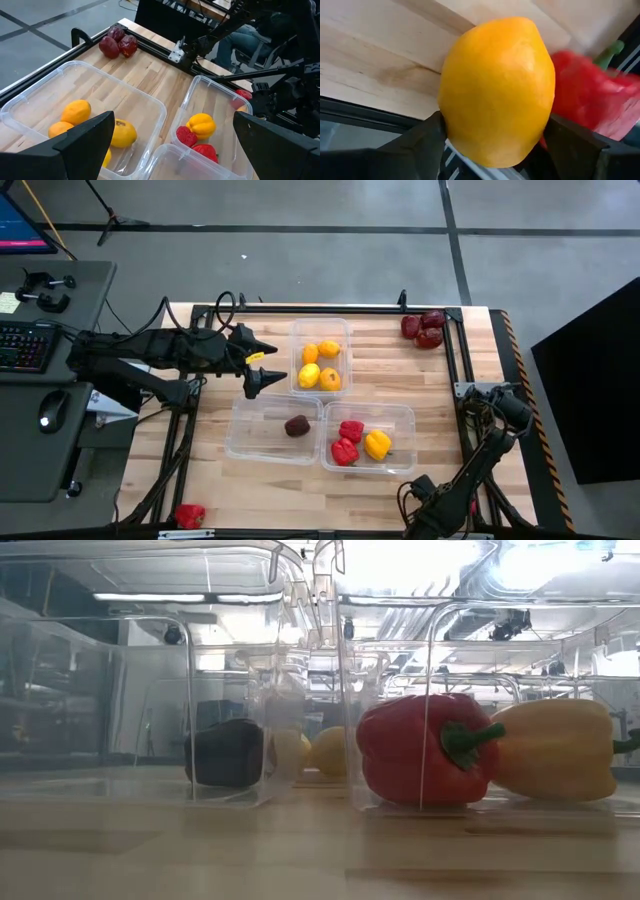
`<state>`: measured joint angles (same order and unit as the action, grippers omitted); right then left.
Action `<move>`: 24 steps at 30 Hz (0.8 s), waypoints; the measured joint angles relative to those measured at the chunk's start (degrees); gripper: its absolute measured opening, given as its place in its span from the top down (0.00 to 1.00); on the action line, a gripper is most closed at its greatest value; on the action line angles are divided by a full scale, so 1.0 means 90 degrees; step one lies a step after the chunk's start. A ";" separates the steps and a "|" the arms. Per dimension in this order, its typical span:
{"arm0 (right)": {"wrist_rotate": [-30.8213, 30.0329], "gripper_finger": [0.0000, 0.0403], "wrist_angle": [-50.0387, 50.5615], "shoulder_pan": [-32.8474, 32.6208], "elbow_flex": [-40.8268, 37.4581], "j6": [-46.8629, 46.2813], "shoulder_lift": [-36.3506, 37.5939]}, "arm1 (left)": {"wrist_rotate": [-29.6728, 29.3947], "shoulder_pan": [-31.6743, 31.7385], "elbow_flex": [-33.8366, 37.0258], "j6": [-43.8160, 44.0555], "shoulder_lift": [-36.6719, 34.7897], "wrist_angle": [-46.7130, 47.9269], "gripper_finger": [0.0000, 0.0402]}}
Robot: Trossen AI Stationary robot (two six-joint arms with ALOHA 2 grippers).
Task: Sort produce into baskets
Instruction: Put the yellow lemon into the top center transparent bin
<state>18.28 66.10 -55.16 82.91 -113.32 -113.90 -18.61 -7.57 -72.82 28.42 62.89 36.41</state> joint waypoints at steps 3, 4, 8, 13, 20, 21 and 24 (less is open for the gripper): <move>-0.0268 0.35 0.0443 0.0001 0.0340 0.0422 -0.0043 | 0.0069 0.0000 0.0000 -0.0005 0.0000 0.0000 0.02; -0.0265 0.37 0.0572 0.0006 0.0480 0.0579 -0.0044 | 0.0092 0.0001 0.0000 -0.0008 -0.0002 -0.0007 0.02; -0.0368 0.39 0.0780 0.0002 0.1175 0.1471 -0.0020 | 0.0096 0.0005 0.0000 -0.0014 -0.0012 -0.0028 0.02; -0.0496 0.39 0.0751 0.0000 0.2282 0.3004 -0.0016 | 0.0100 0.0005 0.0000 -0.0014 -0.0012 -0.0029 0.02; -0.1608 0.39 0.1711 0.0416 0.3881 0.4507 0.0000 | 0.0742 -0.0008 0.0000 -0.0304 -0.0157 -0.0911 0.02; -0.1878 0.39 0.2046 0.0555 0.4061 0.4733 0.0000 | 0.0854 -0.0031 -0.0002 -0.0450 -0.0190 -0.1233 0.02; -0.2829 0.39 0.2721 0.1063 0.4463 0.5543 0.0005 | 0.1043 -0.0169 -0.0005 -0.0816 -0.0316 -0.1948 0.02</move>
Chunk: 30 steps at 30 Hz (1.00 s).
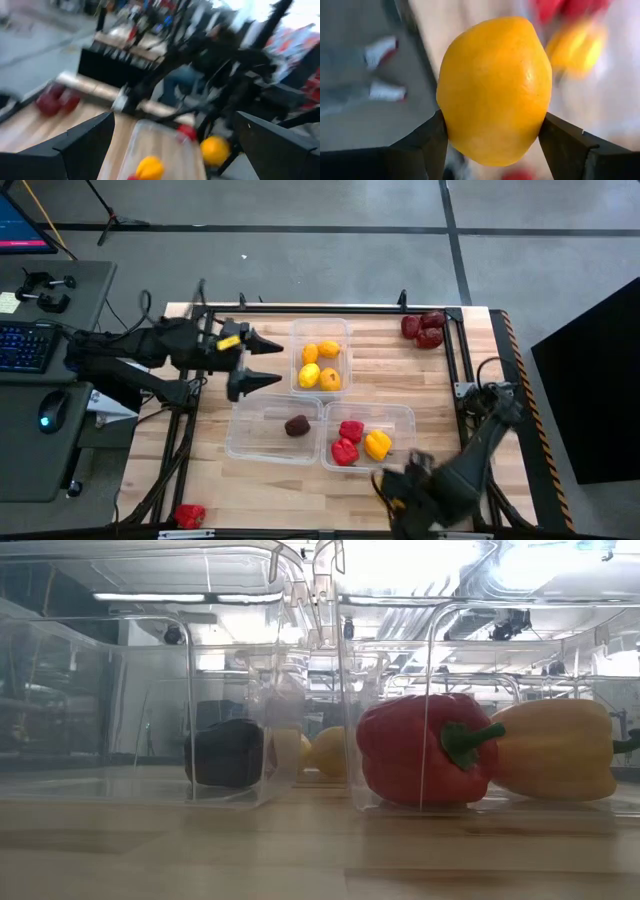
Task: Sort produce into baskets
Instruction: Put the yellow lemon into the top center transparent bin
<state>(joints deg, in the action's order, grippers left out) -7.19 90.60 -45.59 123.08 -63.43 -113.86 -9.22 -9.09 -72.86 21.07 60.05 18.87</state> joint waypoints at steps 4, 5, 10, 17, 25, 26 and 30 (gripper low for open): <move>-0.1158 0.40 -0.0405 0.0975 0.0033 0.1167 0.0101 | 0.0027 -0.0149 0.0000 -0.0240 -0.0350 -0.0168 0.02; -0.1377 0.40 -0.0462 0.1246 0.0032 0.1449 0.0101 | 0.0018 -0.0190 -0.0005 -0.0223 -0.0474 -0.0048 0.02; -0.2163 0.40 -0.1120 0.2636 -0.0214 0.2911 0.0083 | -0.0045 -0.0393 -0.0002 0.0067 -0.1041 0.0893 0.02; -0.2163 0.38 -0.2236 0.4347 -0.0945 0.3928 0.0065 | -0.0601 -0.0698 -0.0002 0.0314 -0.1600 0.2145 0.02; -0.2024 0.35 -0.2965 0.5233 -0.1110 0.3935 0.0067 | -0.0803 -0.0834 0.0000 0.0082 -0.1620 0.2278 0.02; -0.1986 0.35 -0.3046 0.5264 -0.1194 0.3928 0.0078 | -0.0824 -0.0834 0.0000 0.0052 -0.1598 0.2279 0.02; -0.2113 0.35 -0.2961 0.5189 -0.1647 0.3862 0.0082 | -0.0839 -0.0834 0.0002 0.0025 -0.1549 0.2285 0.02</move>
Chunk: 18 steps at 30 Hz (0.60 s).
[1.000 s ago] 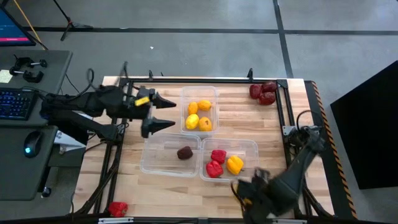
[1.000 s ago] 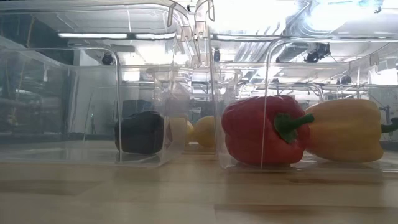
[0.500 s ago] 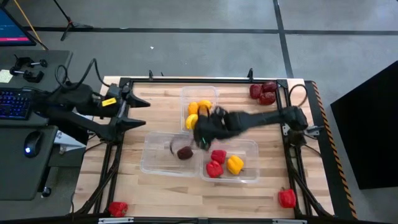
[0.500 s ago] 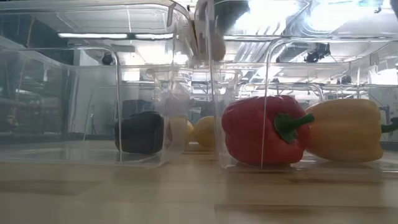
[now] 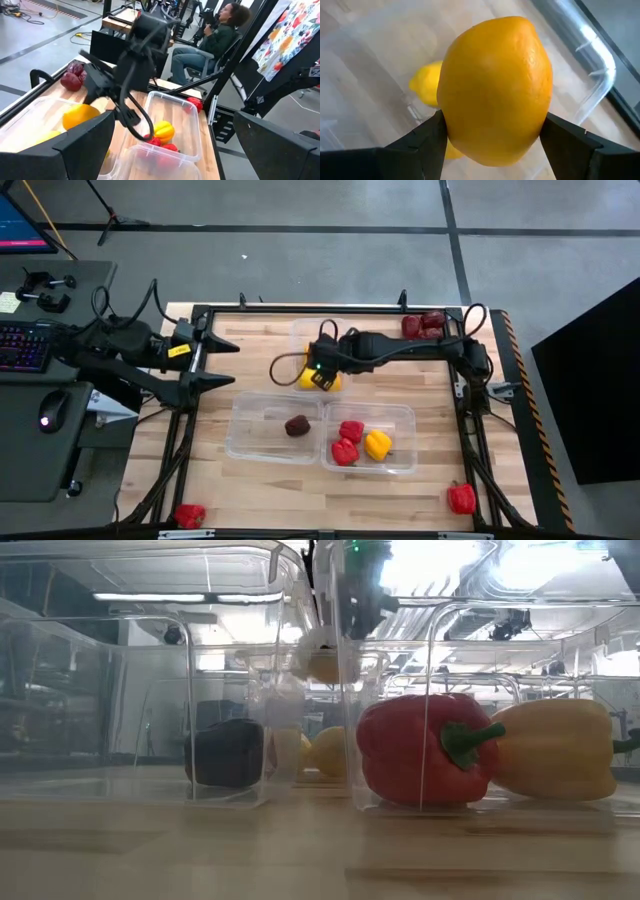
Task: Sort produce into baskets
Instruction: Put the yellow lemon into the top center transparent bin
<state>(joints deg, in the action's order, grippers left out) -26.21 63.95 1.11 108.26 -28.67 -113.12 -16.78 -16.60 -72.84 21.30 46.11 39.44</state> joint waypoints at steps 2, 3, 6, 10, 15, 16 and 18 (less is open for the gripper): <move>-0.0004 0.35 -0.0192 -0.0071 -0.0262 -0.0127 0.0132 | 0.0000 0.0000 0.0000 -0.0011 -0.0001 0.0000 0.02; 0.0007 0.35 -0.0300 -0.0122 -0.0399 -0.0173 0.0255 | 0.0000 0.0000 0.0000 -0.0047 -0.0005 0.0000 0.02; -0.0002 0.35 -0.0804 -0.0216 -0.0919 -0.0359 0.0750 | -0.0051 0.0000 0.0000 -0.0120 -0.0003 -0.0011 0.02; 0.0130 0.35 -0.1599 -0.0200 -0.2084 -0.0720 0.1734 | -0.0311 0.0000 0.0000 -0.0172 0.0051 -0.0038 0.02; 0.0756 0.35 -0.3475 -0.0006 -0.3814 -0.0884 0.3160 | -0.0816 0.0002 0.0000 -0.0193 0.0236 -0.0189 0.02; 0.0920 0.35 -0.4059 0.0043 -0.4131 -0.0869 0.3376 | -0.0926 0.0004 0.0001 -0.0248 0.0298 -0.0330 0.02; 0.1385 0.35 -0.5186 0.0198 -0.4680 -0.0808 0.3703 | -0.1158 0.0010 0.0016 -0.0490 0.0477 -0.0741 0.02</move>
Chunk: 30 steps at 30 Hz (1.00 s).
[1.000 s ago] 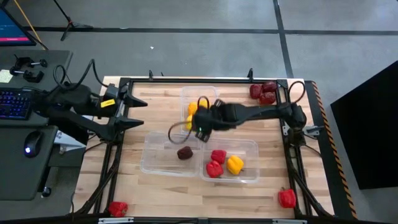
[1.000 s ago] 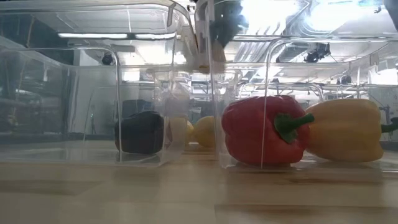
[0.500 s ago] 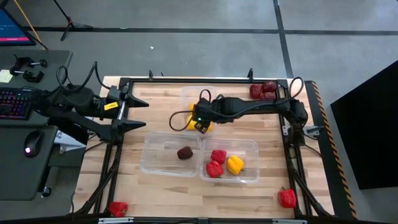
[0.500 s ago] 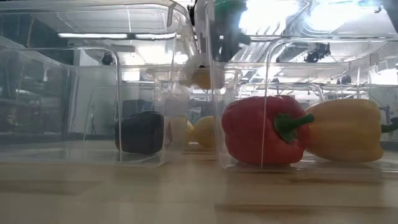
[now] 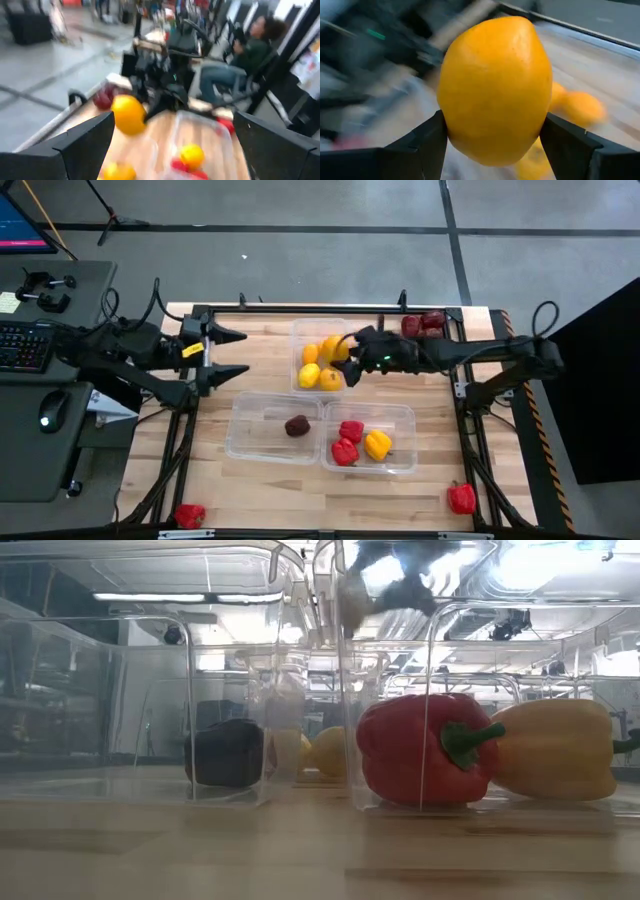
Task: Sort produce into baskets
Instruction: Put the yellow lemon into the top center transparent bin
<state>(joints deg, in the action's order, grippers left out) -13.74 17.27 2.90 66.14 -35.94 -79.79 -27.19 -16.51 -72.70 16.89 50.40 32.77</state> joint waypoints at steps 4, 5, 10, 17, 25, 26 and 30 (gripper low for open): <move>0.1139 0.35 -0.1673 0.0397 -0.0684 0.0045 0.0130 | -0.0211 0.0244 0.0571 -0.0642 0.0346 -0.2049 0.02; 0.1271 0.35 -0.1805 0.0466 -0.0775 0.0146 0.0085 | -0.0129 0.0352 0.0770 -0.0660 0.0451 -0.2604 0.02; 0.1195 0.35 -0.1959 0.0628 -0.0788 0.0570 -0.0174 | 0.0171 0.0854 0.1807 0.0373 0.0907 -0.4274 0.02; 0.1035 0.35 -0.1947 0.0846 -0.0691 0.0377 -0.0121 | 0.0330 0.1133 0.2496 0.1031 0.0960 -0.5317 0.02; 0.0430 0.35 -0.2001 0.0862 -0.0689 0.0367 -0.0138 | 0.0802 0.1554 0.2498 0.0530 0.0195 -0.5175 0.02; 0.0409 0.35 -0.2030 0.0862 -0.0689 0.0347 -0.0138 | 0.0815 0.1575 0.2498 0.0439 0.0096 -0.5120 0.02; 0.0505 0.35 -0.2039 0.0859 -0.0689 0.0474 -0.0140 | 0.0825 0.1665 0.2495 0.0273 -0.0293 -0.4670 0.02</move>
<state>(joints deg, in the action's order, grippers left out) -9.20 -1.08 10.63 59.94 -31.67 -81.05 -19.77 -1.53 -50.24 19.35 47.76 -9.26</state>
